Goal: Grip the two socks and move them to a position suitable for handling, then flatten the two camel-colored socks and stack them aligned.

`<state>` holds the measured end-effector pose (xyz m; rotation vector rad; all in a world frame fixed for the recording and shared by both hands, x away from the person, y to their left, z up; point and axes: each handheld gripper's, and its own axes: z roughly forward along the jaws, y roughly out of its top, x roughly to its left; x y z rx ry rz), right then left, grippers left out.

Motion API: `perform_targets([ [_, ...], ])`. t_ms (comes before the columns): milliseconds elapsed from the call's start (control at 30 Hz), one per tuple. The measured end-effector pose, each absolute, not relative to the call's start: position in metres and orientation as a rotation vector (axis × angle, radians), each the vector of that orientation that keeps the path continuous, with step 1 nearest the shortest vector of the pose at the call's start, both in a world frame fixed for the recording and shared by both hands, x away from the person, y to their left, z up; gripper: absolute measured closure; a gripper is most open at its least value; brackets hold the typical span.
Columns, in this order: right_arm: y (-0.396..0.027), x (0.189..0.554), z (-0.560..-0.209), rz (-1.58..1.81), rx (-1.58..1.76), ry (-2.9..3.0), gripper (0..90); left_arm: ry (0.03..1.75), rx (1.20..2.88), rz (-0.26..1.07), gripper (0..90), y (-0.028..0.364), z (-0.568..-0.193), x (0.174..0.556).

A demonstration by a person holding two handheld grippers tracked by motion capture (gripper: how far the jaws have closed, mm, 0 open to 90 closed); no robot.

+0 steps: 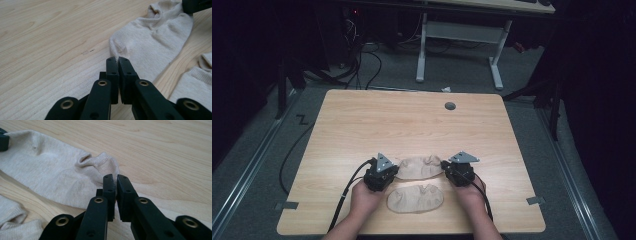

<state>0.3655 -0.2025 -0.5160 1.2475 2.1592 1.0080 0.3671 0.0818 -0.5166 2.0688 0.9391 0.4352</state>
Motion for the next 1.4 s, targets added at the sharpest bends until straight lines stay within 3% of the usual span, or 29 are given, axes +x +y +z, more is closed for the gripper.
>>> perform_targets([
  [700,-0.185,0.338,-0.494,1.03,1.069,2.172,85.3,0.93,2.04,0.425,87.0,0.111,-0.496,0.336],
  [933,-0.191,0.321,-0.488,1.052,1.039,2.178,85.4,0.922,2.023,0.367,86.9,0.115,-0.492,0.318],
  [1400,-0.195,0.283,-0.498,1.022,1.003,2.257,85.3,0.895,2.085,0.321,86.9,0.109,-0.491,0.296],
])
